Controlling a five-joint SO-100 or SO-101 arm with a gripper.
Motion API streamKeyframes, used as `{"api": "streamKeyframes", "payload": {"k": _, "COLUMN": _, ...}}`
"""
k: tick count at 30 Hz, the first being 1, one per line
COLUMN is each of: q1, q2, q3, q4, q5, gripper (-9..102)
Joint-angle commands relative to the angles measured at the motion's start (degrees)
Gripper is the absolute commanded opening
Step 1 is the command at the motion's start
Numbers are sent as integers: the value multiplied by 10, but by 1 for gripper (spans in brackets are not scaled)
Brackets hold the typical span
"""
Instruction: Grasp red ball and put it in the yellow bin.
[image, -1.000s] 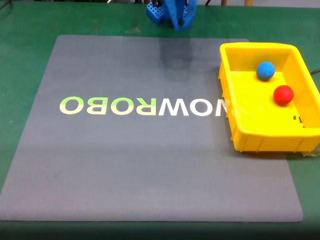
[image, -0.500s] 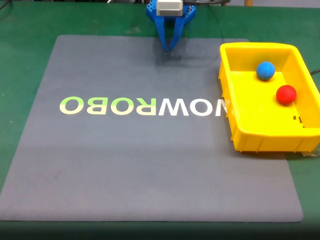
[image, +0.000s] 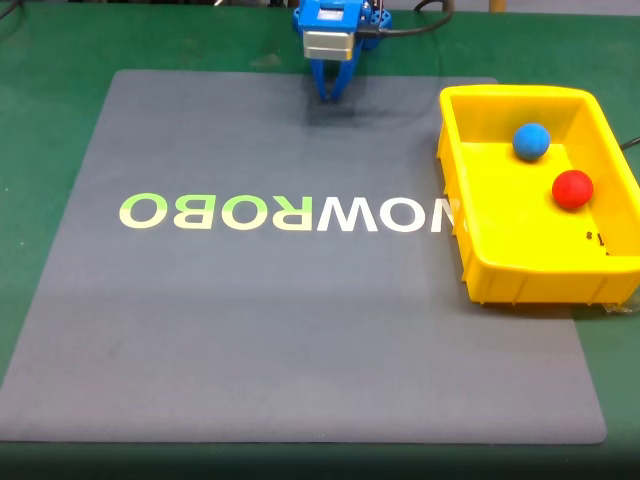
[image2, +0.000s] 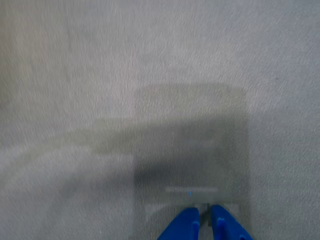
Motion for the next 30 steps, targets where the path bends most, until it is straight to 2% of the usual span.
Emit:
{"api": "streamKeyframes", "payload": {"k": 1, "q1": -3, "q2": 7, "q3": 18, "q4": 4, "q5": -8, "gripper": 0}}
{"api": "streamKeyframes", "payload": {"k": 30, "q1": 4, "q2": 7, "q3": 18, "q4": 9, "q5": -13, "gripper": 0}}
